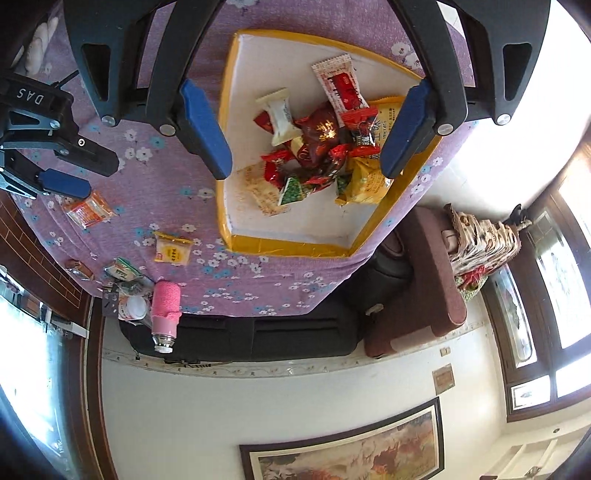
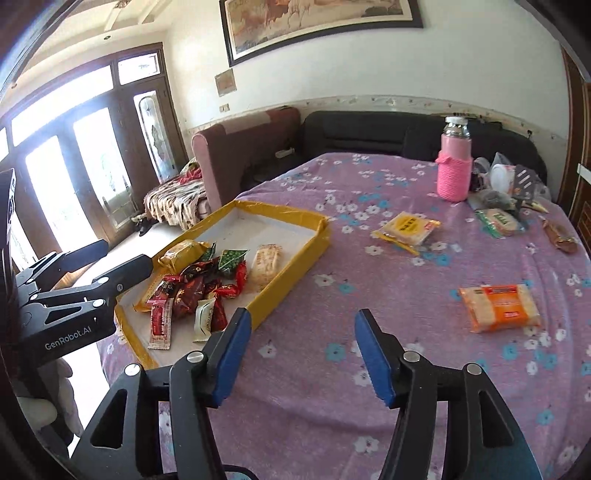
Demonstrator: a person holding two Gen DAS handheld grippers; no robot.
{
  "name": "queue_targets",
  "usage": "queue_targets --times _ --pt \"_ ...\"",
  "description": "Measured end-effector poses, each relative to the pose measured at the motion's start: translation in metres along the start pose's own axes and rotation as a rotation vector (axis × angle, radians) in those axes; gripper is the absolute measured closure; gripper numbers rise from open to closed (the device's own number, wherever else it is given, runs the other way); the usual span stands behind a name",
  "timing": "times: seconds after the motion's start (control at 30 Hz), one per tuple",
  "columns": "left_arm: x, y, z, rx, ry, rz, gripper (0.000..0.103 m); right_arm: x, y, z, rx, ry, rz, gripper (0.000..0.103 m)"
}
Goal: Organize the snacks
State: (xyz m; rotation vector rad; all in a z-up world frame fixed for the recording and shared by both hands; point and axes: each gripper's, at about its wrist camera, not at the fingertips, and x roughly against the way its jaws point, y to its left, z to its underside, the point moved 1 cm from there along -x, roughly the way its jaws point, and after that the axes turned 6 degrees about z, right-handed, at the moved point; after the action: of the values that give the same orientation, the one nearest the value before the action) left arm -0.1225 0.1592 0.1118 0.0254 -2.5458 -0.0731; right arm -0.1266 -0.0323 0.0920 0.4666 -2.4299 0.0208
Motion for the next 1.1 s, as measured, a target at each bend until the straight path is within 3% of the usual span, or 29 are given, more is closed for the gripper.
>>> queue_targets --times 0.2,0.37,0.47,0.6,0.67,0.73,0.8,0.9,1.0,1.1 --pt "0.016 -0.020 0.000 -0.045 -0.024 -0.019 0.020 0.020 -0.014 0.008 -0.050 -0.031 -0.010 0.042" --pt "0.041 -0.027 -0.002 -0.059 -0.094 -0.040 0.020 0.041 -0.016 0.016 -0.065 -0.074 -0.006 0.042" --pt "0.071 -0.029 -0.003 -0.048 -0.210 -0.109 0.018 0.058 -0.016 0.019 -0.061 -0.116 0.004 0.042" --pt "0.119 -0.036 0.003 -0.051 -0.406 -0.248 0.000 0.089 -0.010 0.024 -0.043 -0.203 -0.003 0.040" --pt "0.143 -0.040 0.014 -0.067 -0.516 -0.271 0.000 0.108 -0.004 0.026 -0.022 -0.262 0.003 0.035" --pt "0.154 -0.043 0.019 -0.065 -0.544 -0.258 0.000 0.124 0.005 0.030 0.016 -0.315 0.017 0.027" --pt "0.154 -0.042 0.020 -0.055 -0.493 -0.195 0.000 0.133 0.017 0.036 0.058 -0.342 0.038 0.020" --pt "0.143 -0.035 0.022 -0.005 -0.395 -0.091 0.000 0.132 0.040 0.048 0.142 -0.344 0.089 0.017" --pt "0.124 -0.027 0.025 0.039 -0.317 -0.051 0.000 0.111 0.055 0.059 0.197 -0.285 0.153 0.017" --pt "0.103 -0.020 0.030 0.075 -0.243 -0.035 0.000 0.081 0.054 0.065 0.159 -0.185 0.138 0.017"
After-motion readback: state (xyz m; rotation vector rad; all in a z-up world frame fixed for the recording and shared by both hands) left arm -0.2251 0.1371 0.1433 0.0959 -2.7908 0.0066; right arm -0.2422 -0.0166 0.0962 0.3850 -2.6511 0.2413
